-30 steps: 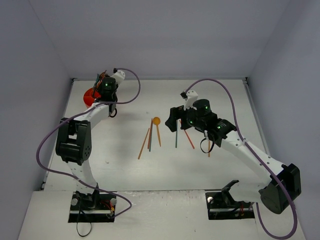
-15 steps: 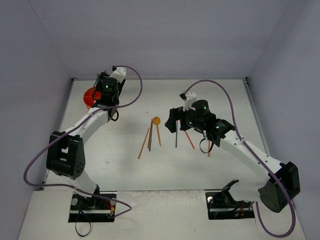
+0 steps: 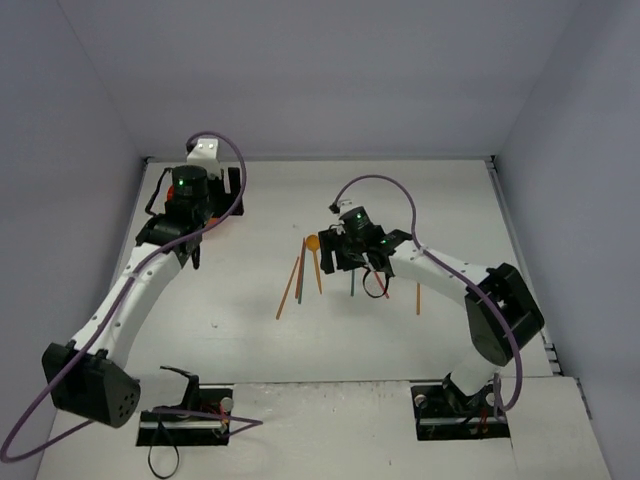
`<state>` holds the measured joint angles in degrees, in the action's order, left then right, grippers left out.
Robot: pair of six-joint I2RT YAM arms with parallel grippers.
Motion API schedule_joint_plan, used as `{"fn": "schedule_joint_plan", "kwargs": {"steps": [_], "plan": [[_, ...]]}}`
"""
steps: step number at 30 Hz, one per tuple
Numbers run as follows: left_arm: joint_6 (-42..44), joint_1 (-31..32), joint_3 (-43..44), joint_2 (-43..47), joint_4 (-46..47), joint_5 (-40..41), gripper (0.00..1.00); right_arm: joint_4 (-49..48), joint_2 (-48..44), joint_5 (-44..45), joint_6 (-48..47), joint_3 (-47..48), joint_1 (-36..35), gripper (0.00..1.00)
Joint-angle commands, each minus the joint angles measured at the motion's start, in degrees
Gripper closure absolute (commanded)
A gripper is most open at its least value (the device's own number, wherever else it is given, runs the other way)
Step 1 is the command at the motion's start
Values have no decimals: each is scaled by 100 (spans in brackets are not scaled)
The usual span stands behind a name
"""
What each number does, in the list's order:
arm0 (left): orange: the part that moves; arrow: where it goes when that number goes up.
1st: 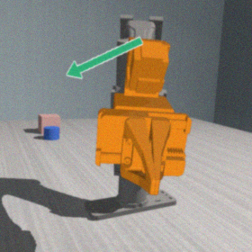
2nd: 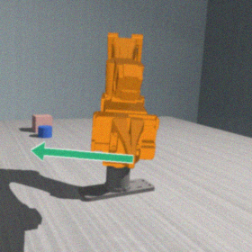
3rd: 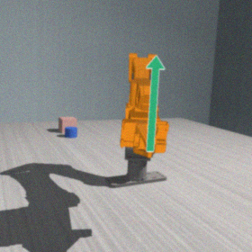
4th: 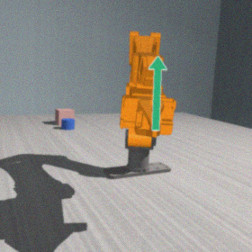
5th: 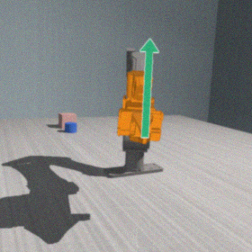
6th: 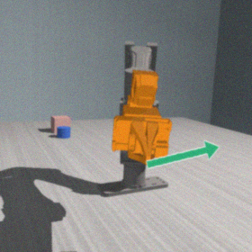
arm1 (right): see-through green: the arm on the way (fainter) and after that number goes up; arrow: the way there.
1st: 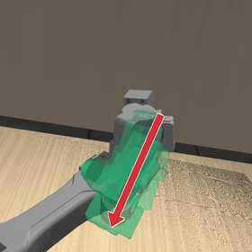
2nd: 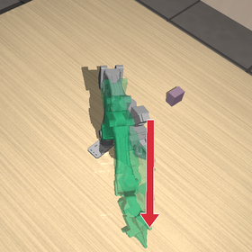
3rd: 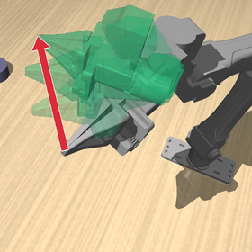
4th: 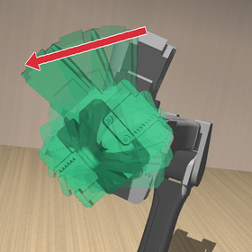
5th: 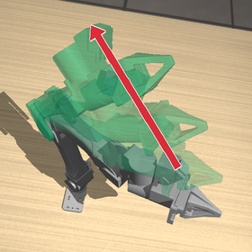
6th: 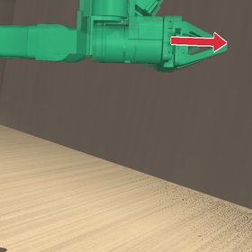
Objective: Sort the eating utensils into containers
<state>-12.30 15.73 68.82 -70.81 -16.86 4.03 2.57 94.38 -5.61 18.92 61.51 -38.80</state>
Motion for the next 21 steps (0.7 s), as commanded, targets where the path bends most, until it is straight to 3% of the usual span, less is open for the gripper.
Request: {"fn": "schedule_joint_plan", "kwargs": {"steps": [1,8,21], "plan": [[-793,-43,-371,817,-821,-800,22,-55,503,852,222,597,-270,44],[-1050,-52,-856,1640,-1082,-886,22,2,1306,1260,476,1197,-405,52],[-1481,-52,-1116,2053,-1222,-1370,22,190,2070,1848,725,1666,-547,70]]}}
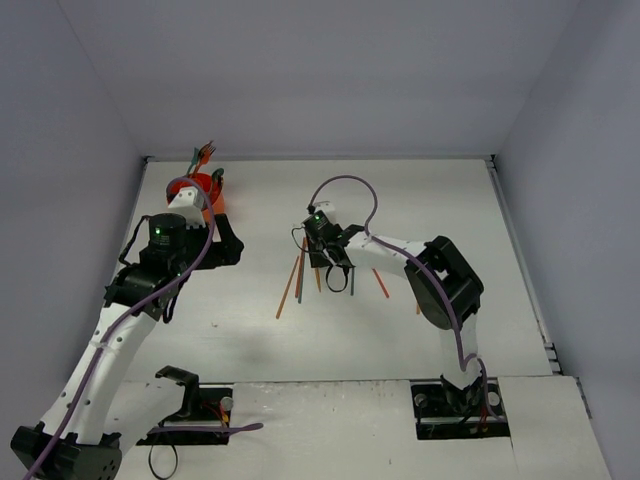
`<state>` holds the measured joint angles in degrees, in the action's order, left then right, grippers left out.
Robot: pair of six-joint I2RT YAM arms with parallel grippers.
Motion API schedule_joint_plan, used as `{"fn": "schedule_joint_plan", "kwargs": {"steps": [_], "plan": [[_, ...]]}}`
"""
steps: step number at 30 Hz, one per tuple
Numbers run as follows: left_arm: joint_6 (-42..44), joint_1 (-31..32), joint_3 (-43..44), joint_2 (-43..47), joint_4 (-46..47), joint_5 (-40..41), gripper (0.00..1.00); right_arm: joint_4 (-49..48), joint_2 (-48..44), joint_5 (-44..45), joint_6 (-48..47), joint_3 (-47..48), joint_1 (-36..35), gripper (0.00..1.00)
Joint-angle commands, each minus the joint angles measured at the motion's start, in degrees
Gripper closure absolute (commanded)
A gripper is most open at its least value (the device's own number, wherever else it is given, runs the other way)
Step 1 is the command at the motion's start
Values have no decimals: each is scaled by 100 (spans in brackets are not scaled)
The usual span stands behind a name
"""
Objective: Sort the eating utensils into containers
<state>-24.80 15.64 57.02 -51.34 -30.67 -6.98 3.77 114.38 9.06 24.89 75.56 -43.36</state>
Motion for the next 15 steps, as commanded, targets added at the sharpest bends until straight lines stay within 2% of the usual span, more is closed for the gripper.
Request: {"fn": "schedule_joint_plan", "kwargs": {"steps": [1,15], "plan": [[-260,-43,58,113,152,-302,22,71,112,398,136,285,-100,70],[-302,-43,-2,274,8,-437,22,88,310,465,351,399,-142,70]]}}
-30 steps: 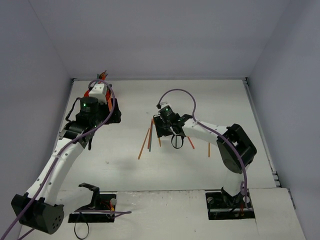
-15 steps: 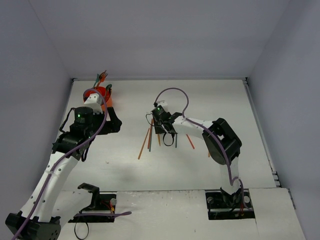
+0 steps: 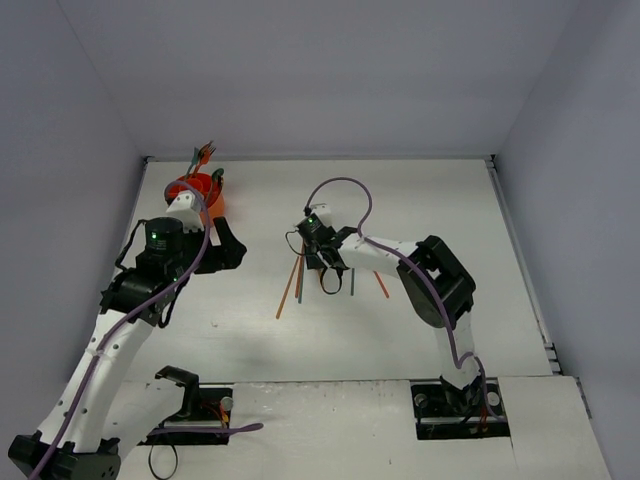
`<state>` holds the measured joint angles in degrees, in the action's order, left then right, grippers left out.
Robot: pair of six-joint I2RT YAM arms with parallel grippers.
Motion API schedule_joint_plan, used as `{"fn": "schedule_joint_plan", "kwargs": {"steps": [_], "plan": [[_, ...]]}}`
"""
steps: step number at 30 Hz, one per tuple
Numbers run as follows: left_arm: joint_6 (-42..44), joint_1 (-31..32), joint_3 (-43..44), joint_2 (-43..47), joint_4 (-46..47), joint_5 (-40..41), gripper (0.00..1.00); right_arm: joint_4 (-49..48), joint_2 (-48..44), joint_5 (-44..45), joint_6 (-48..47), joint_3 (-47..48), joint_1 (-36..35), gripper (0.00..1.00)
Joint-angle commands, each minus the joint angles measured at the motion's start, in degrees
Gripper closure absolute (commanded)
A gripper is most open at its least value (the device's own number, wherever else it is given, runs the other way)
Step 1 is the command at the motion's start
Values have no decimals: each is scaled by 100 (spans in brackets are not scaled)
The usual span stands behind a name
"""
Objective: Sort the eating utensils into containers
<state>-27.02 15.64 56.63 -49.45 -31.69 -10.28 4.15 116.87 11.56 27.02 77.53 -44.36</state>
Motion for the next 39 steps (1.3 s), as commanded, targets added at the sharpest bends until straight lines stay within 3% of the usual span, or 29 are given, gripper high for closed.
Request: {"fn": "schedule_joint_plan", "kwargs": {"steps": [1,8,14,18,25,32,39], "plan": [[-90,-40,30,94,114,-127,22,51,90,215,160,192,-46,72],[-174,-35,77,-4,182,-353,22,42,-64,320,73,42,-47,100],[-550,-36,189,-192,685,-902,22,1,-929,143,-416,-155,-98,100],[-809,1,336,-539,1065,-1247,22,-277,-1860,-505,-775,-402,-247,100],[-805,179,329,-827,1995,-1204,22,-751,-2824,-1160,-1060,-566,-622,100],[-673,387,494,-1096,2371,-964,23,-964,-3048,-1603,-1063,-446,-789,100],[-526,538,525,-1266,2311,-596,37,-1053,-3074,-1657,-1037,-330,-851,100]]}}
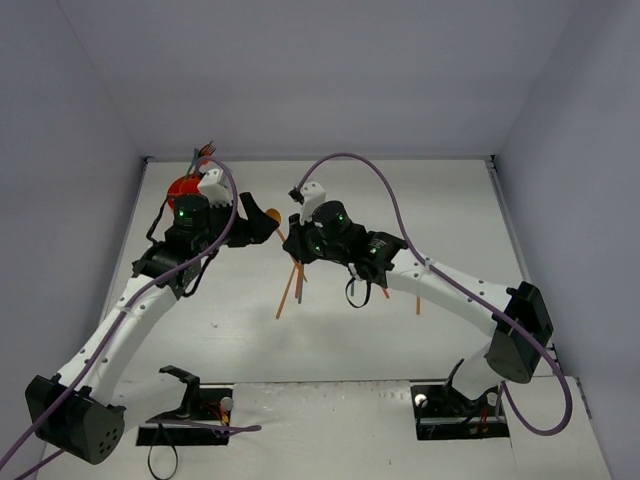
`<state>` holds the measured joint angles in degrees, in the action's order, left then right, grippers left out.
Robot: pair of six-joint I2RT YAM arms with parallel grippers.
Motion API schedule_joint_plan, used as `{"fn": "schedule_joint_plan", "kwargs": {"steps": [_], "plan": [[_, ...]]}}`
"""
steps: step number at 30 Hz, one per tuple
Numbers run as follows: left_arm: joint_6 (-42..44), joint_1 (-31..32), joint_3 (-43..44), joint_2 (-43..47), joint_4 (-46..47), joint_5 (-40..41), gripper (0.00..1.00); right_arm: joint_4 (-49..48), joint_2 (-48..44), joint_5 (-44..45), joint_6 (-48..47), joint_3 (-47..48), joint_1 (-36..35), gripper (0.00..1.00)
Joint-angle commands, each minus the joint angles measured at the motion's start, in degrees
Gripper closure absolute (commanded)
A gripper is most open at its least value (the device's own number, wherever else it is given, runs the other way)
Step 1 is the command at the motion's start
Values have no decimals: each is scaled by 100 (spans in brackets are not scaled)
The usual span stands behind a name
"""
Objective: Sort the eating utensils into containers
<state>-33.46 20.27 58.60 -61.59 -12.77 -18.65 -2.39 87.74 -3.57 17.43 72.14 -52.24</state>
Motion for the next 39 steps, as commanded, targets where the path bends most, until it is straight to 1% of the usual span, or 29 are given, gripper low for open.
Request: {"fn": "schedule_joint_plan", "kwargs": {"steps": [1,3,5,6,9,11,15,16,19,22,25,27,30,31,32,33,36,39], "plan": [[139,97,327,-77,397,276,39,-402,-161,-153,-82,224,-67,100],[147,149,327,-122,389,306,43,-402,-161,-153,-82,239,-67,100],[165,231,319,-151,415,389,50,-420,-152,-180,-100,257,-76,100],[182,233,317,-143,418,434,50,-420,-135,-189,-109,257,-76,100],[163,293,218,-124,626,567,60,-429,-124,-234,-126,274,-76,100],[142,293,170,-114,755,602,63,-440,-109,-253,-129,274,-73,100],[130,297,143,-129,945,647,72,-459,-108,-276,-143,274,-71,100],[130,302,137,-137,980,652,75,-464,-108,-279,-143,272,-76,100],[147,311,117,-161,1031,600,91,-472,-108,-276,-152,266,-67,100],[210,311,125,-195,1031,503,99,-473,-100,-276,-170,266,-67,100],[315,311,110,-167,1046,505,100,-475,-87,-263,-185,266,-74,100],[427,311,125,-160,1014,563,100,-481,-82,-242,-196,248,-76,98],[642,311,218,-109,807,838,100,-473,-90,-224,-196,205,-67,64],[814,311,255,-101,683,938,100,-473,-91,-184,-196,191,-67,46],[983,307,346,-103,561,1190,100,-465,-105,-153,-189,154,-60,34],[1150,302,459,-108,440,1507,100,-455,-126,-127,-179,107,-49,26],[1831,295,794,-190,3,2436,100,-441,-226,-46,-140,-96,19,13],[2758,286,1108,-291,-177,3570,100,-397,-461,18,-100,-368,109,11]]}}
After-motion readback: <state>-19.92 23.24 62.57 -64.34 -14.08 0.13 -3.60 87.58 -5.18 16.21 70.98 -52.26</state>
